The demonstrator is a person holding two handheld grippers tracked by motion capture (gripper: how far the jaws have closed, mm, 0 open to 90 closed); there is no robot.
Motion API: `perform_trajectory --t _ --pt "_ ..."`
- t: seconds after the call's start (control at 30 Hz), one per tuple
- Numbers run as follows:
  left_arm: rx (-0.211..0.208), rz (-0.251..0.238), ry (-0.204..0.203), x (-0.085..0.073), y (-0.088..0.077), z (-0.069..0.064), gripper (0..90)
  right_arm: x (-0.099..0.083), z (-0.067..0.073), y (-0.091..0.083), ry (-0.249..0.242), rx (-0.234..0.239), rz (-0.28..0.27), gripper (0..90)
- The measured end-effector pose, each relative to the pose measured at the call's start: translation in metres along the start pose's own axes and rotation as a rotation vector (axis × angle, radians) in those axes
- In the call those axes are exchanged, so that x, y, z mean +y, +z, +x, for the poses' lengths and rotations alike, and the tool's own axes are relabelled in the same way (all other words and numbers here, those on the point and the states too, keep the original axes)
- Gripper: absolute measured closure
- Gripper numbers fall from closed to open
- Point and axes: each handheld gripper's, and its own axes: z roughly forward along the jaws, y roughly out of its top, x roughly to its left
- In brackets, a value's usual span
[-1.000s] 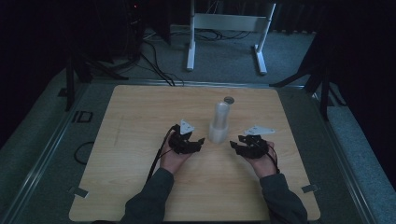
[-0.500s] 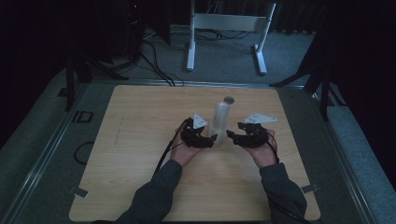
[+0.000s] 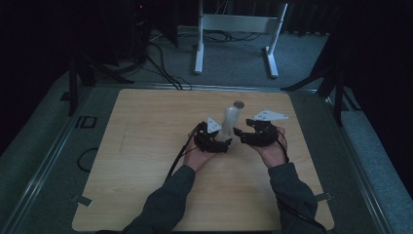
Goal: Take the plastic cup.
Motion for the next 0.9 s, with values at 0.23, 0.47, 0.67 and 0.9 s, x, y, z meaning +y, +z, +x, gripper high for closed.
perform_trajectory --t 0.23,0.47,0.67,0.9 --pt "-0.004 0.004 0.001 0.004 0.005 -0.002 18.9 0.011 0.002 0.006 -0.007 -0.001 -0.012 33.5" --pt "-0.007 0.004 -0.006 0.006 0.007 -0.002 20.6 0.015 0.002 0.011 -0.003 -0.001 -0.019 32.0" --pt "-0.002 0.0 -0.002 0.005 0.007 -0.004 23.1 0.017 0.003 0.015 -0.001 -0.001 -0.023 32.0" --pt "0.007 0.0 0.009 0.005 0.007 -0.005 23.8 0.021 0.005 0.019 -0.011 -0.003 -0.031 31.8"
